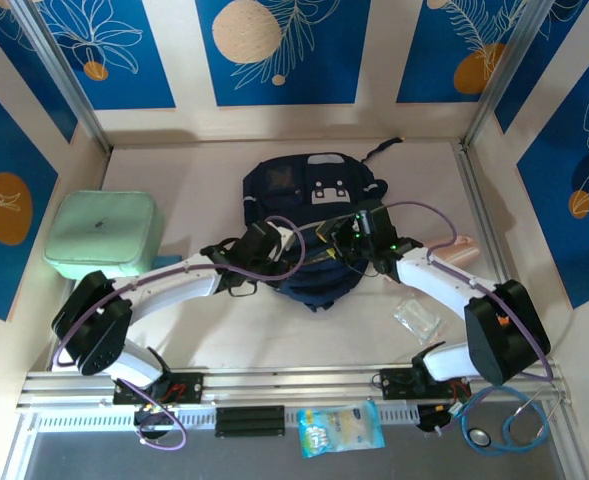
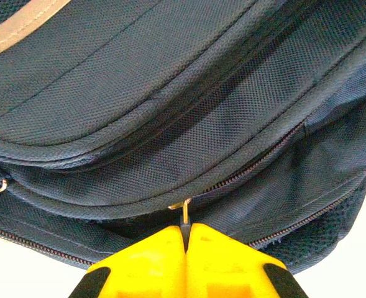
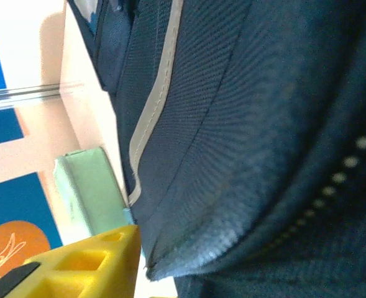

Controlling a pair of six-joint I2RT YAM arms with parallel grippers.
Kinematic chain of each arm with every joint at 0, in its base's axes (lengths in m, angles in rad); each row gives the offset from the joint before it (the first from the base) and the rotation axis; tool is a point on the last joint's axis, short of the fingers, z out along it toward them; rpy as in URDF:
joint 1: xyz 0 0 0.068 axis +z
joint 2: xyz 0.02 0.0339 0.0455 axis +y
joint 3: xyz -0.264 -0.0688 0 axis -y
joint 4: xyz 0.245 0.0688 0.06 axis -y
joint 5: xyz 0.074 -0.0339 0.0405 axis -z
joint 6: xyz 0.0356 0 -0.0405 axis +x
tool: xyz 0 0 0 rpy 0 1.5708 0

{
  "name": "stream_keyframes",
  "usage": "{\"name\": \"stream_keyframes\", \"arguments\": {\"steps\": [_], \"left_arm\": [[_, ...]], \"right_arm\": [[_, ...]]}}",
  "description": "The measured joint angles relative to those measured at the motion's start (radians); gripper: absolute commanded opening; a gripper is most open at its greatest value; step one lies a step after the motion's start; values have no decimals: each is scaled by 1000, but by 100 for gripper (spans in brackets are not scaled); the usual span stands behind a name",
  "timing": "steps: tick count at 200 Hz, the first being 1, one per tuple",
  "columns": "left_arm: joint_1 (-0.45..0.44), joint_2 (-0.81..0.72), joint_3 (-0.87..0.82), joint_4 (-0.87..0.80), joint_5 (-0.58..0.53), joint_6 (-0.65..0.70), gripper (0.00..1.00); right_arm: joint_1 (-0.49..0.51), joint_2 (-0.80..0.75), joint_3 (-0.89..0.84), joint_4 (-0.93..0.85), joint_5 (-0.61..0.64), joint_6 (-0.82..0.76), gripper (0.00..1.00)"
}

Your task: Pack the student bag

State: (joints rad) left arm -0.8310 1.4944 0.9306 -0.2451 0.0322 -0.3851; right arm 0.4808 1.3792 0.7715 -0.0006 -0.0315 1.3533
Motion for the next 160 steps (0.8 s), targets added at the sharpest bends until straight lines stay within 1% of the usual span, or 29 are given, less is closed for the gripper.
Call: {"name": "stream_keyframes", "arguments": {"steps": [35, 55, 75, 89, 127, 160], "left_arm": [[-1, 0, 2, -6, -16, 11, 0], [8, 0, 6, -16, -28, 26, 0], [35, -7, 7, -40, -31, 37, 0], [72, -20, 5, -54, -8, 53, 0], [166, -60, 5, -46, 122, 112, 0], [235, -59, 18, -51, 233, 200, 0]], "right_arm": [[4, 20, 26, -38, 25, 7, 13], [4, 18, 32, -48, 29, 6, 9], [-4, 6, 33, -65, 31, -3, 7], [-12, -10, 34, -72, 26, -16, 7], [-43, -35, 45, -77, -27, -49, 6], [-70, -35, 73, -105, -81, -85, 5]]}}
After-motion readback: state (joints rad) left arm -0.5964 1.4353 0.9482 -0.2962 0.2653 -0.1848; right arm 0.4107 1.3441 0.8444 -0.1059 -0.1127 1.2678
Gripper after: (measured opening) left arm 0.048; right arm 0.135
